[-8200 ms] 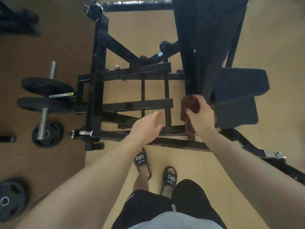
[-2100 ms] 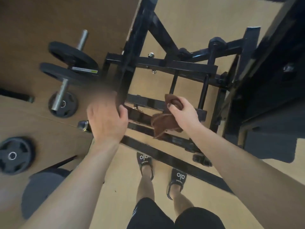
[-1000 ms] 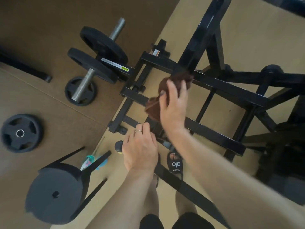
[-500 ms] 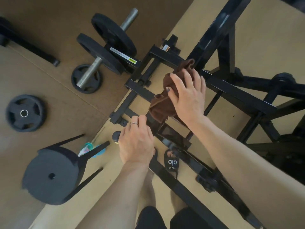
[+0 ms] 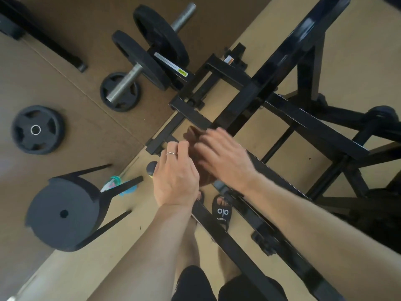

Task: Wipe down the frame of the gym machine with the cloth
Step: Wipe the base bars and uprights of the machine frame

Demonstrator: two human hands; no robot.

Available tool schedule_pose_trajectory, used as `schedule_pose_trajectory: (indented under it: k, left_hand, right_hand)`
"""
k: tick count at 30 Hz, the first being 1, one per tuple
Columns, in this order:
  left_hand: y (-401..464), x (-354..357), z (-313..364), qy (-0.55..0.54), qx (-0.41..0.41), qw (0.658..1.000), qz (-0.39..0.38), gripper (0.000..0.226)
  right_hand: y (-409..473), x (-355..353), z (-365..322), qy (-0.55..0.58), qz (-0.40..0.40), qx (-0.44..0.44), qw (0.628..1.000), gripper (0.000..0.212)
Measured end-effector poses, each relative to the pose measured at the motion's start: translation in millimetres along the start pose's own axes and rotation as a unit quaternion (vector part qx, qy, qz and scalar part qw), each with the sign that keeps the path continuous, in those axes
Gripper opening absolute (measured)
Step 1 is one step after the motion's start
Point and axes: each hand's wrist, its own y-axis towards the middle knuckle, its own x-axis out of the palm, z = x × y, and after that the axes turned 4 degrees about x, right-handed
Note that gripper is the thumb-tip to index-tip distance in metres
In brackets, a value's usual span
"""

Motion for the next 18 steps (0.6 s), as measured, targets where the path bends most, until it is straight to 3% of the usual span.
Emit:
schedule_pose_trajectory:
  k: [4,7,9,12,14,18]
  left_hand:
    - [-2,2,-2,0.027,-0.003,0.999,-0.018,0.018]
    - [-2,0,0,0.041,-0.004,0.999,-0.026,0.018]
    - [-2,1,0,0.05,-0.007,0.998,-0.026,0.019]
    - [-2,1,-1,0.042,-0.002,0.999,-0.032,0.022]
    - [-2,0,-1,0.029,0.001,0.999,-0.03,0.02]
    - [-2,-2,1,0.004,0.006,1.0,-0.012,0.029]
  right_hand:
    - [18,-29,72,-0.052,0.048,0.159,0.985,0.042]
    - [27,-37,62,-0.043,0.085,0.281,0.955,0.045]
    - [30,-30,27,0.014,0.125,0.362,0.924,0.045]
    - [36,-19,-14,0.188,0.183,0.447,0.855,0.044]
    - [35,-12,-28,0.236,0.193,0.435,0.847,0.039]
    - [1,11,-61,0.158,0.147,0.263,0.94,0.036]
